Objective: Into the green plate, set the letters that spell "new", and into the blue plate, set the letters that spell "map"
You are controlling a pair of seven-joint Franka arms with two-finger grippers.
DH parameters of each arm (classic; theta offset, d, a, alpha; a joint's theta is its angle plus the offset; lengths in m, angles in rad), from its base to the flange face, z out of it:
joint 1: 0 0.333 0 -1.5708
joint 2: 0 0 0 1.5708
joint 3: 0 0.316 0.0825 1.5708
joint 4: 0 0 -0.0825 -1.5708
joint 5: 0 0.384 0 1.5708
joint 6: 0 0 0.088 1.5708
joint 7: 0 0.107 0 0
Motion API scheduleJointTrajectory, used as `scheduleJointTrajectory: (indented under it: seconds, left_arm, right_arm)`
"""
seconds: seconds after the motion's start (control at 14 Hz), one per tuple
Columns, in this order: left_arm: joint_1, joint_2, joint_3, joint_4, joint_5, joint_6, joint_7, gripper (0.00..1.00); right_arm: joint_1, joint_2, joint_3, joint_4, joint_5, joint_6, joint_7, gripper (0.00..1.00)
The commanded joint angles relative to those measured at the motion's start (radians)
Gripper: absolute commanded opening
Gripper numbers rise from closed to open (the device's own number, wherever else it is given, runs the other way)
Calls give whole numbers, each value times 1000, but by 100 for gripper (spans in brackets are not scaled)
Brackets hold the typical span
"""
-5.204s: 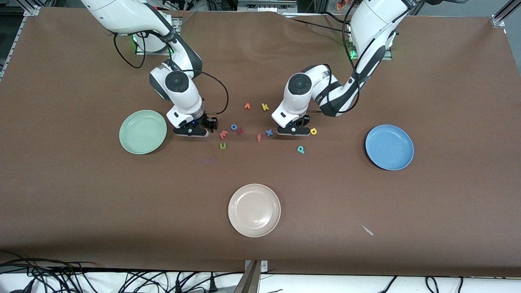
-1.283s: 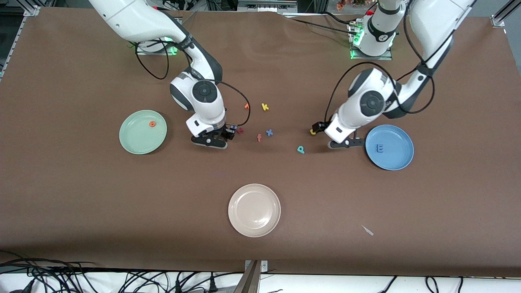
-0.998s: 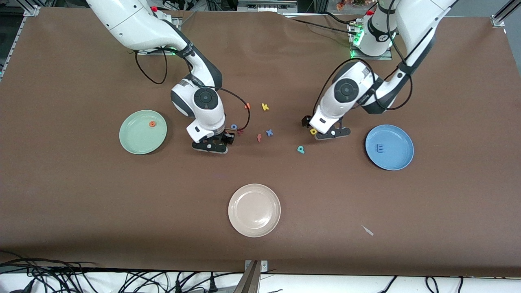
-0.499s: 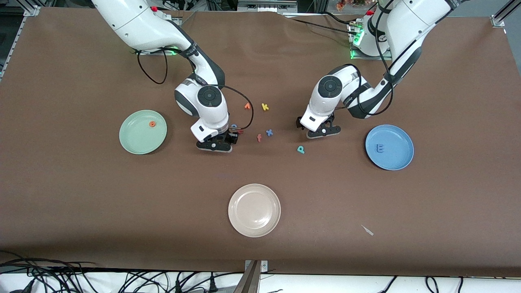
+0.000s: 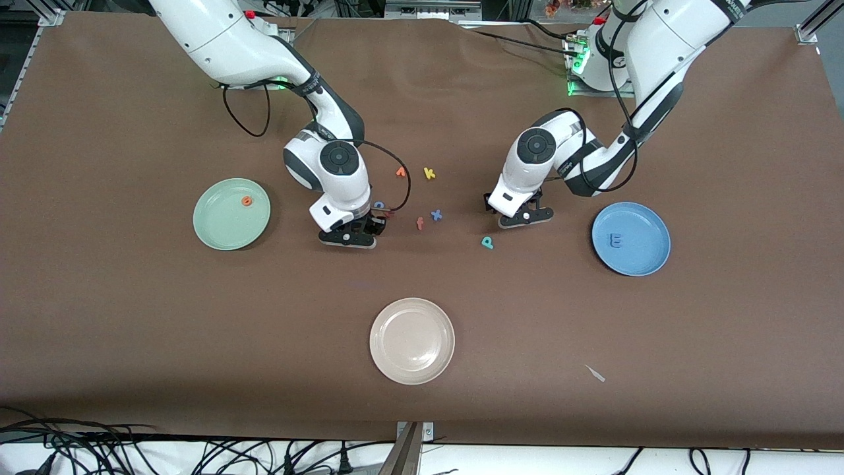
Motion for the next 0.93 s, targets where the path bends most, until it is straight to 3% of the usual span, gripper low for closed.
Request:
scheduleJointTrajectory:
  seconds: [0.0, 0.36, 0.64, 0.86]
  left_arm:
    - [8, 17, -4, 13, 45, 3, -12, 65]
    - [8, 20, -3, 13, 45, 3, -14, 57]
    - [10, 28, 0, 14, 65, 3, -13, 50]
    - [7, 50, 5, 36, 71, 5, -24, 49]
  right_arm:
    - [12, 8, -15, 6, -12, 3, 0, 37]
    - [12, 5, -20, 0, -15, 2, -6, 19]
    - [8, -65, -56, -3, 3, -45, -116, 17]
    - [1, -169, -108, -44, 107, -135, -314, 17]
